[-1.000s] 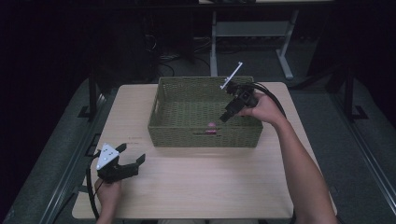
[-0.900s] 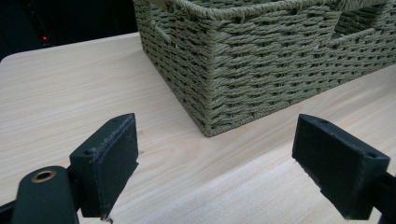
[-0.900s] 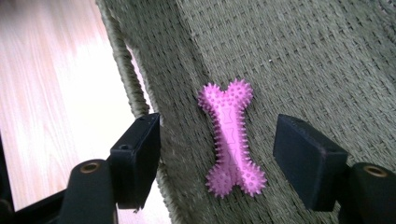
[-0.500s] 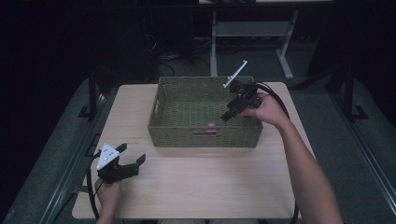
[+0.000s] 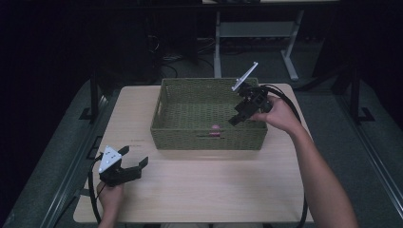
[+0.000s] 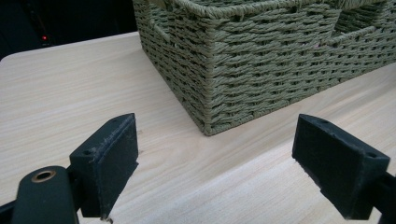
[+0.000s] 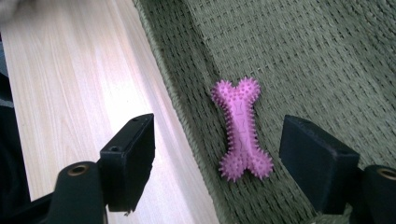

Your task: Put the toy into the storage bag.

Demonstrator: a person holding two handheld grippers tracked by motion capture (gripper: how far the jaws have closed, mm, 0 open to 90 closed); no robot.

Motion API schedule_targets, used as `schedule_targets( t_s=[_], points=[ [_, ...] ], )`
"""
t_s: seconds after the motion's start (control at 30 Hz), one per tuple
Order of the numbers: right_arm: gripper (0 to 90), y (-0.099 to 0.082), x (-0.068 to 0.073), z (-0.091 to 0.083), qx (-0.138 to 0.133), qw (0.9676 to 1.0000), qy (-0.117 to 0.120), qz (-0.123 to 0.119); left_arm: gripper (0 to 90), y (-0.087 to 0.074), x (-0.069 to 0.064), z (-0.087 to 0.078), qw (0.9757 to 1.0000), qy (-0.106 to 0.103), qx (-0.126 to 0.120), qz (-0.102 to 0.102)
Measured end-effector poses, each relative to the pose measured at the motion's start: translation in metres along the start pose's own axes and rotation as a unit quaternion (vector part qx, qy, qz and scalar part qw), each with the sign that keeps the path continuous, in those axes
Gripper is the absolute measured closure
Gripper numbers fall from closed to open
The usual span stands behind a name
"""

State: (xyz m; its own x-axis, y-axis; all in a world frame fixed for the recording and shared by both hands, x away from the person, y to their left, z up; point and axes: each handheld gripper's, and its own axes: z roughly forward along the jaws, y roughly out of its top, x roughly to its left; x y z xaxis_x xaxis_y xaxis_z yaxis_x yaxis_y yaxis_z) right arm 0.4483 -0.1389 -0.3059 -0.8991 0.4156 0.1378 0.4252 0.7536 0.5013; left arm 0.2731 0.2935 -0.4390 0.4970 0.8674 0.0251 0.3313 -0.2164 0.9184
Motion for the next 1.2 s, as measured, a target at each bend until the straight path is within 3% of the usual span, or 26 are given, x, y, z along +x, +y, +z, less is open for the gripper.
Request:
schedule_targets(
  t_s=[1.2],
  points=[
    [25.0,-0.039,0.023,-0.015,-0.015,0.9999,-0.002,-0.006,13.9,0.0,-0.001,0.001,1.0,0.0,0.003,0.001]
  ],
)
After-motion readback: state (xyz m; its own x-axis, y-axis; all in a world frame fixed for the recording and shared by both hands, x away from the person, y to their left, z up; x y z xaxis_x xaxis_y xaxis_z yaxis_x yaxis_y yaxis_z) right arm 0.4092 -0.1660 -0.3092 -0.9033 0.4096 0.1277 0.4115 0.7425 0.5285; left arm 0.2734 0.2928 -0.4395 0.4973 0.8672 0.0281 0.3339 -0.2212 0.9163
